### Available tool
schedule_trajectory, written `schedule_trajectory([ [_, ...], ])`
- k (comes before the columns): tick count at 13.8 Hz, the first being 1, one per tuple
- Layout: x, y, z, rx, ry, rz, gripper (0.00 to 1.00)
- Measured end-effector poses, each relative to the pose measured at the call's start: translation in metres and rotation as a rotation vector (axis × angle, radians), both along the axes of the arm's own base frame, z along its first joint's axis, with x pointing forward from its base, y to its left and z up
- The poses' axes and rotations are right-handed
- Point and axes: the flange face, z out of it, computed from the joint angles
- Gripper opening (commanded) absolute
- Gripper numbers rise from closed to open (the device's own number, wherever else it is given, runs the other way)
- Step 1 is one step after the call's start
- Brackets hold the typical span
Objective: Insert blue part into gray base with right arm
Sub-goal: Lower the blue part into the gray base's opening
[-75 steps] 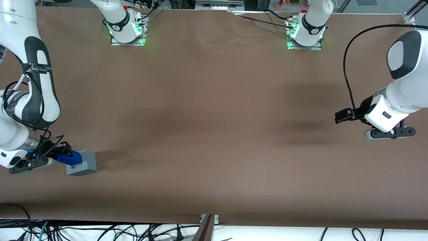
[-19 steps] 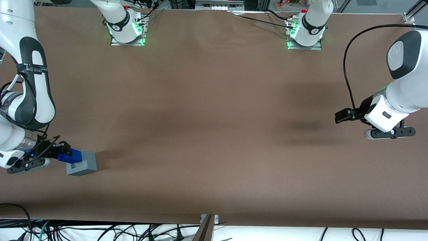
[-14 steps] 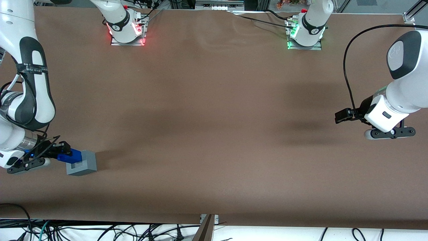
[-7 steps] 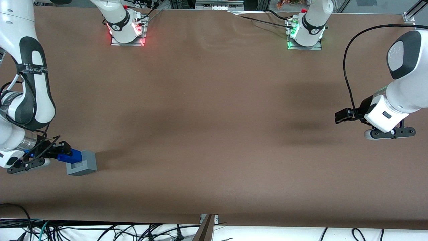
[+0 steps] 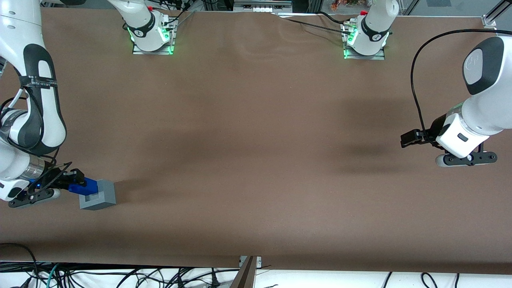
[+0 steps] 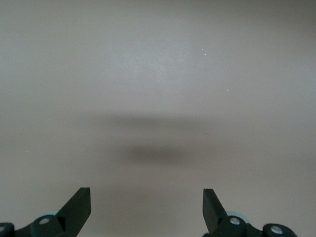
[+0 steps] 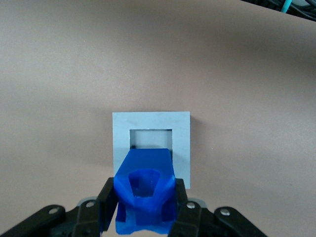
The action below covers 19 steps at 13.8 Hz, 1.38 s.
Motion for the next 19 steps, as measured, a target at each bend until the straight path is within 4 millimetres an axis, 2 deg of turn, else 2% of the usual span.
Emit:
schedule_trajectory([
  [19,0.0058,0.0006,-0.0007,0.011,0.051,0.013,0.37],
])
